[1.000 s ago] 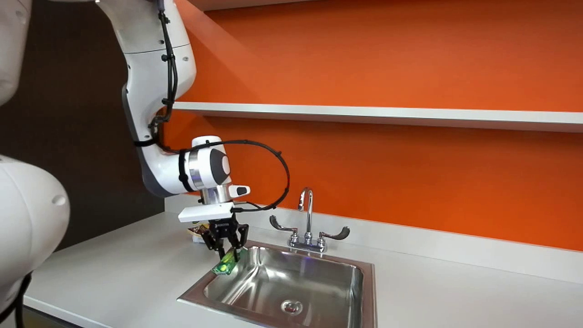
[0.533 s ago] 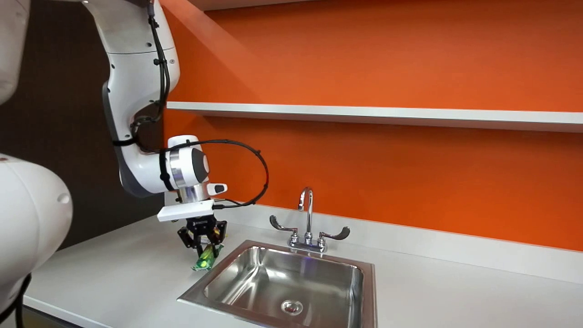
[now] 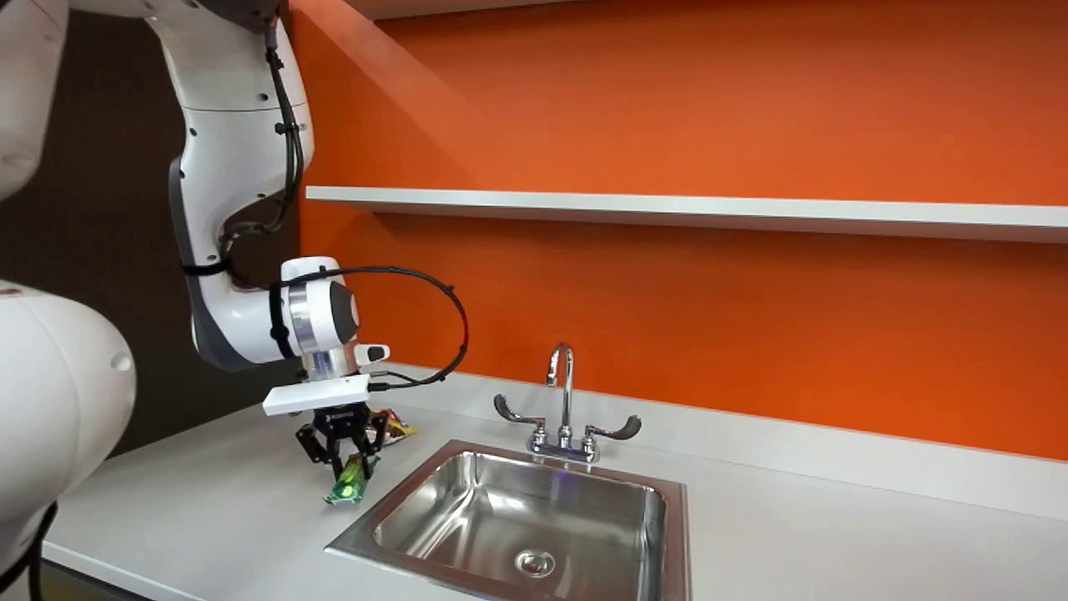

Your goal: Remove the snacks bar from the sink and place it on the counter top

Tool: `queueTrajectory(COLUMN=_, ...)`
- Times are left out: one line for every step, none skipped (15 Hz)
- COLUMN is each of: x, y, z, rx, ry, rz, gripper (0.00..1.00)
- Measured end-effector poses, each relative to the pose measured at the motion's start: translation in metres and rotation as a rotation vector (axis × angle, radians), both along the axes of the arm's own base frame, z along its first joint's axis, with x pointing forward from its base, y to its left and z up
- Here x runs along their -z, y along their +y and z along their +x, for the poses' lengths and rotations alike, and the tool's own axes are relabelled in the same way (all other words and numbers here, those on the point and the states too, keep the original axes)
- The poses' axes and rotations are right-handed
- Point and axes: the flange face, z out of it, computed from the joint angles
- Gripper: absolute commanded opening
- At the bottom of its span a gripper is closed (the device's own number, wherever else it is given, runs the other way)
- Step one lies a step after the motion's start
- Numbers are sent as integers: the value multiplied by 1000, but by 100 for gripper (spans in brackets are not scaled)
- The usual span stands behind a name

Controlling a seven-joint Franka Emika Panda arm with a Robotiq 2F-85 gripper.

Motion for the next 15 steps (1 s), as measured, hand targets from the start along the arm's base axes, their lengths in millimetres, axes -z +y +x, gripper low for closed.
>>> queueTrajectory(x=2, y=1, z=-1, rx=-5, ry=4, rz=0, gripper=18)
queueTrajectory(x=4, y=1, z=-1, rx=-8, ry=8, rz=0, gripper=18)
queueTrajectory(x=6, y=1, z=-2, rx=-12, ry=12, rz=-1, gripper=18)
queueTrajectory(x=8, y=1, z=-2, rx=-15, ry=16, rz=-1, gripper=18)
queueTrajectory(x=9, y=1, z=-2, rx=-17, ry=18, rz=-2, gripper=18)
queueTrajectory(x=10, y=1, z=-3, rx=-19, ry=20, rz=-2, gripper=67)
queueTrajectory(x=11, y=1, z=-3, rx=-20, ry=21, rz=-2, gripper=70)
queueTrajectory(x=11, y=1, z=-3, rx=-20, ry=23, rz=-3, gripper=76)
queueTrajectory(x=12, y=4, z=-4, rx=-26, ry=24, rz=-2, gripper=84)
queueTrajectory(x=12, y=6, z=-4, rx=-32, ry=23, rz=-2, gripper=91)
queueTrajectory(x=12, y=6, z=-4, rx=-32, ry=23, rz=-2, gripper=99)
queueTrajectory(x=12, y=6, z=-4, rx=-33, ry=23, rz=-2, gripper=100)
queueTrajectory(x=12, y=6, z=-4, rx=-31, ry=22, rz=-3, gripper=100)
queueTrajectory(x=11, y=4, z=-4, rx=-28, ry=21, rz=-2, gripper=100)
queueTrajectory(x=11, y=3, z=-3, rx=-26, ry=20, rz=-2, gripper=100)
